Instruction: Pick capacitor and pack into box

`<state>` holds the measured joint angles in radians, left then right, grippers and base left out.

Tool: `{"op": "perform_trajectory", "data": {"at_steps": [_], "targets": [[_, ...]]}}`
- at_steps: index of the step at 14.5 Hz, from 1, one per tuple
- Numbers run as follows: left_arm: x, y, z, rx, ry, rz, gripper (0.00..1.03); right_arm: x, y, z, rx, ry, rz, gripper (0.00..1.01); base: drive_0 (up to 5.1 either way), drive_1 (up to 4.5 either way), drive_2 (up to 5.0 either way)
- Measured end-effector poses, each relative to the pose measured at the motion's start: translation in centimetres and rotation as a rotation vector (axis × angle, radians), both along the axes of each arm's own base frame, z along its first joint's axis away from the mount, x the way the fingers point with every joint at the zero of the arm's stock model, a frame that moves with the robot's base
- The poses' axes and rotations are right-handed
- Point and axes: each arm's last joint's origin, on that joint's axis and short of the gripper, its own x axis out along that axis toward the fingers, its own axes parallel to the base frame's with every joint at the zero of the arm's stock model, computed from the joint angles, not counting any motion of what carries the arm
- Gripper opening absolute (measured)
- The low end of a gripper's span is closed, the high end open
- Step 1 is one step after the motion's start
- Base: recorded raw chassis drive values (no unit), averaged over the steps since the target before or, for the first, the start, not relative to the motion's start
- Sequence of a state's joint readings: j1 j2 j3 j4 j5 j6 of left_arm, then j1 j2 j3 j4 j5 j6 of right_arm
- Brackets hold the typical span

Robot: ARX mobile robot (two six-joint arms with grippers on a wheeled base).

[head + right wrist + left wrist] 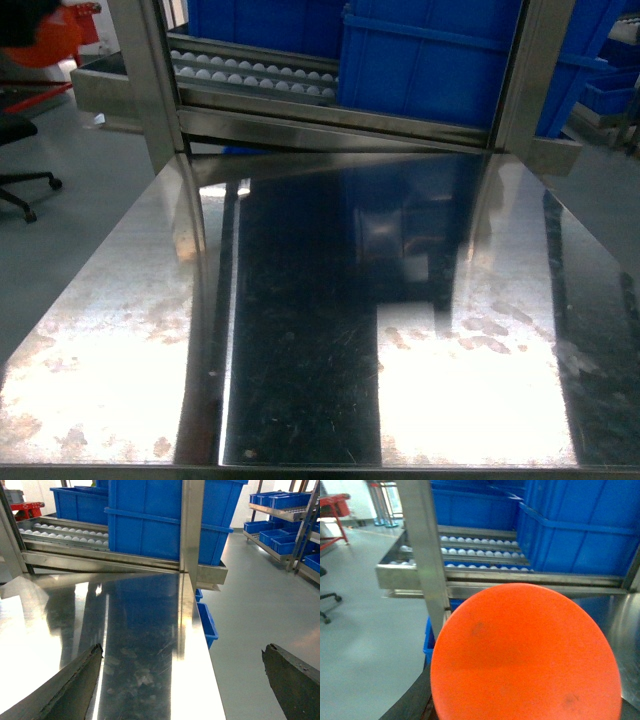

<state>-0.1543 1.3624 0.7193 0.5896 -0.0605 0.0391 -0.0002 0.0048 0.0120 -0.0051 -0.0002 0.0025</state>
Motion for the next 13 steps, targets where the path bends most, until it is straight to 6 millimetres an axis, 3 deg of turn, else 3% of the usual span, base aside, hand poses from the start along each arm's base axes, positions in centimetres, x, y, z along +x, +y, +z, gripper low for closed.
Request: {"op": "perform_trajectory", "data": {"at_steps": [2, 8, 13], "targets": [[-3.5, 0.6, 0.3, -0.024, -0.038, 0.038, 0.45, 0.0, 0.0, 0.0, 0.0, 0.0, 0.0, 0.98, 0.0, 0.0, 0.0], [-3.8, 0.5, 0.1, -0.028, -0.052, 0.054, 0.45, 0.0, 0.0, 0.0, 0.0, 0.0, 0.0, 0.98, 0.0, 0.0, 0.0], [-9.1, 2.7, -4.5, -0.037, -0.041, 0.103, 0.45, 0.0, 0.0, 0.0, 0.0, 0.0, 0.0, 0.98, 0.0, 0.0, 0.0]]}}
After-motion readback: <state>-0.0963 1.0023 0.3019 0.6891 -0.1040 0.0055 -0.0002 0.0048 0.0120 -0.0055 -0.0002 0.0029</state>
